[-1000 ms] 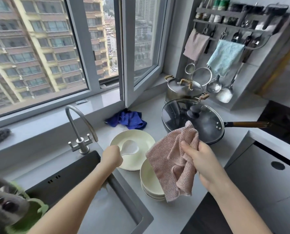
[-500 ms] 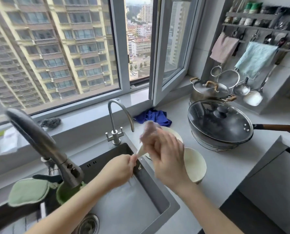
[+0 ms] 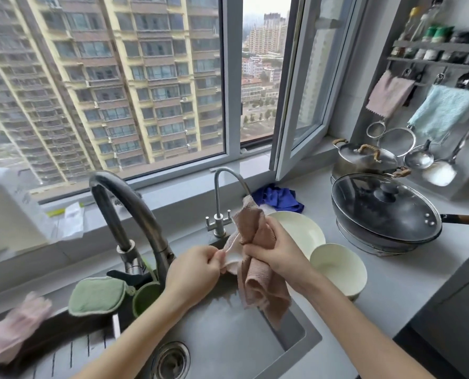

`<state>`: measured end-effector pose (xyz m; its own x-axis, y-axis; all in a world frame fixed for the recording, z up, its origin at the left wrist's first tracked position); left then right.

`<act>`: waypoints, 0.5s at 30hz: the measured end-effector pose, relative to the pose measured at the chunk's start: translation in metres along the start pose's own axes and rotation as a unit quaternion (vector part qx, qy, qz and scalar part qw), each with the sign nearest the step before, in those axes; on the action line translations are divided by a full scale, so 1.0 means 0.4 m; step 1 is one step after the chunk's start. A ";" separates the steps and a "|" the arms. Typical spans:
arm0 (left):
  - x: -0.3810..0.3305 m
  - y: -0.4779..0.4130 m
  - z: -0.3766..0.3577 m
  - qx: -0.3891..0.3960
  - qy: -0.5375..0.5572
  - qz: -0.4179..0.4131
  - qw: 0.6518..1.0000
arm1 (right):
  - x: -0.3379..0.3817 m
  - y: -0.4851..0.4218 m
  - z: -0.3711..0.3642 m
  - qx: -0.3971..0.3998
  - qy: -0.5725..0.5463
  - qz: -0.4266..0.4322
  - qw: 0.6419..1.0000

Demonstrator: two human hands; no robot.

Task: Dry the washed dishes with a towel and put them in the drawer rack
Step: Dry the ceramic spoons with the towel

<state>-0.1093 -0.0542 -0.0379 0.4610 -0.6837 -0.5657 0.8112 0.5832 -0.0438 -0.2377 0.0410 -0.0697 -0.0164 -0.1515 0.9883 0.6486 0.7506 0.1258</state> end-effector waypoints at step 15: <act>-0.040 0.028 -0.024 0.036 0.033 -0.015 0.999 | 0.022 0.052 0.149 -0.380 0.068 0.038 0.922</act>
<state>-0.1111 -0.0325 -0.0375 0.4135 -0.6691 -0.6175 0.8490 0.5284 -0.0042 -0.2696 0.0937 -0.0532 0.1138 -0.2346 0.9654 0.9905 0.1028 -0.0918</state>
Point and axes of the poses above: each hand's wrist, its own y-axis away from the middle knuckle, its own z-axis out of the back of the hand, x = y × z, the point moved 10 cm from there along -y, towards the middle knuckle, and after that the axes turned 6 degrees about -z, right-handed, at the moved point
